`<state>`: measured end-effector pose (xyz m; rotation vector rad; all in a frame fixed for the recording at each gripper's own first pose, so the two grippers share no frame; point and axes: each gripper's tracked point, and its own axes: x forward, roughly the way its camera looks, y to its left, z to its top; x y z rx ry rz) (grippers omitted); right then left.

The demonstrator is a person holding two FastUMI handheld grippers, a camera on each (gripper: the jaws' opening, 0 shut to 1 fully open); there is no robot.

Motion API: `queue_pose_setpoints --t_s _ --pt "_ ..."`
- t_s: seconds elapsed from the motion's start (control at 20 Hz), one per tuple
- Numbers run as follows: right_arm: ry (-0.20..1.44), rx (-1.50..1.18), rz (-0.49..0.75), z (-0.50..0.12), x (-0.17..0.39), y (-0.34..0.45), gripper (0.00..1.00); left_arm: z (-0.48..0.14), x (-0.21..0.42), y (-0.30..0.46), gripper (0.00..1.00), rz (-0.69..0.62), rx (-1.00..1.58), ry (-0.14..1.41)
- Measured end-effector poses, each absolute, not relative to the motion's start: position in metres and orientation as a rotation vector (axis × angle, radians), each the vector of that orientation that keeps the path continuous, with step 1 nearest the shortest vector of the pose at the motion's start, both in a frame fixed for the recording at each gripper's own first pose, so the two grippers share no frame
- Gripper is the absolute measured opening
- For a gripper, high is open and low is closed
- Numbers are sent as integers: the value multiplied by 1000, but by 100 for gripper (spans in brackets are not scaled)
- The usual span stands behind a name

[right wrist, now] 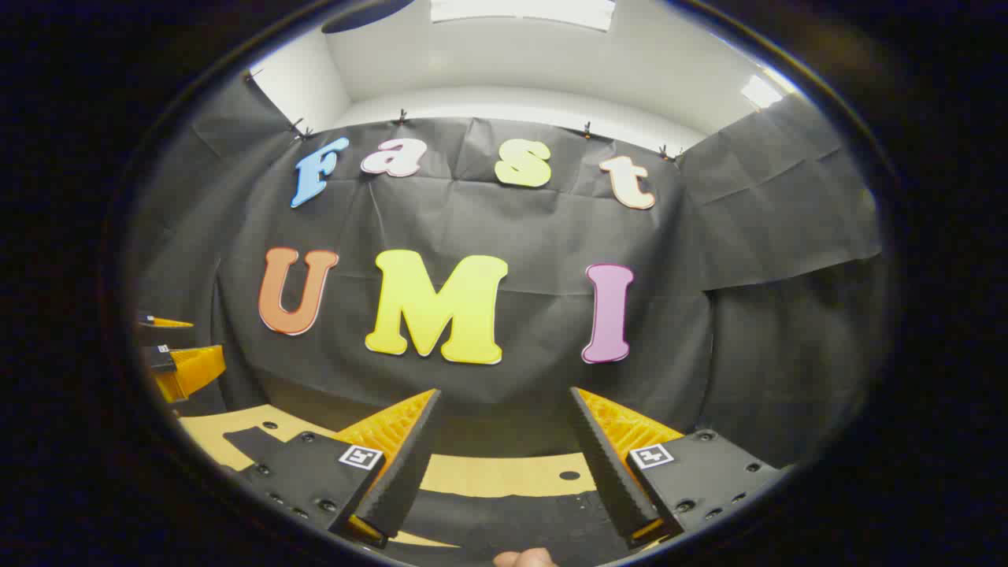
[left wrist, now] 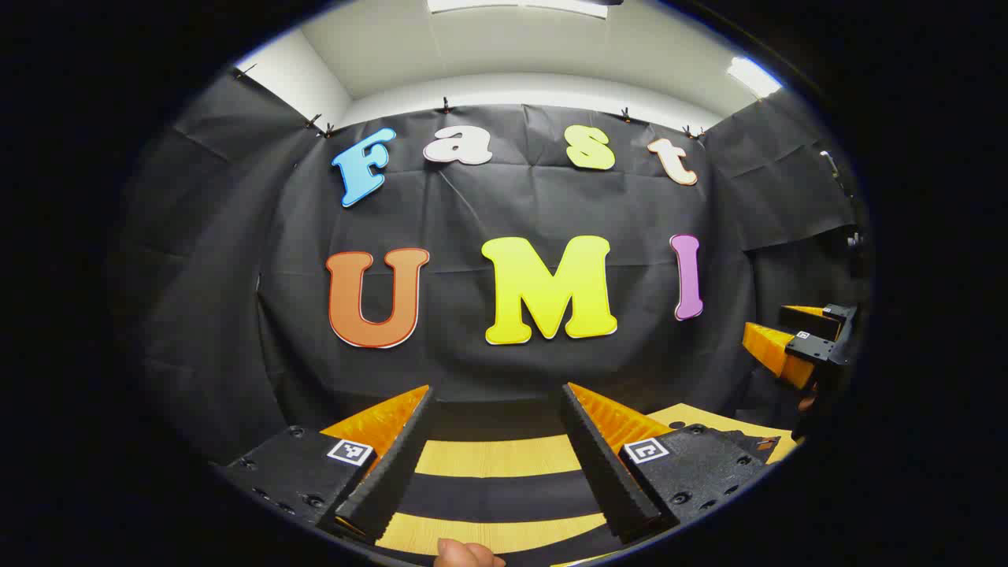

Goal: Grasp the waist and the cuffs of the jeans and fold them to make the two legs overlap; first hold the waist and fold one-third of the jeans toward the cuffs, then hold the cuffs and fold the remaining one-third in the same direction to finish folding.

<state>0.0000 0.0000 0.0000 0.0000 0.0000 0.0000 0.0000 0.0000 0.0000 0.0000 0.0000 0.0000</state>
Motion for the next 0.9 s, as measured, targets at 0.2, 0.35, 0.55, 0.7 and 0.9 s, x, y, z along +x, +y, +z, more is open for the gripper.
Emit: queue_pose_setpoints --t_s 0.2,0.35,0.55,0.7,0.9 --pt "8 16 0 -4 3 4 98 -2 4 -3 99 -11 -2 1" --pt "14 24 5 -7 3 7 98 -2 5 -1 100 -12 -18 8" --pt "14 17 23 -6 4 11 98 -2 0 2 100 11 -1 6" --pt "19 15 41 -8 3 15 98 -5 -1 6 99 23 0 10" --pt "19 2 64 -8 4 22 96 -4 -2 11 99 39 0 11"
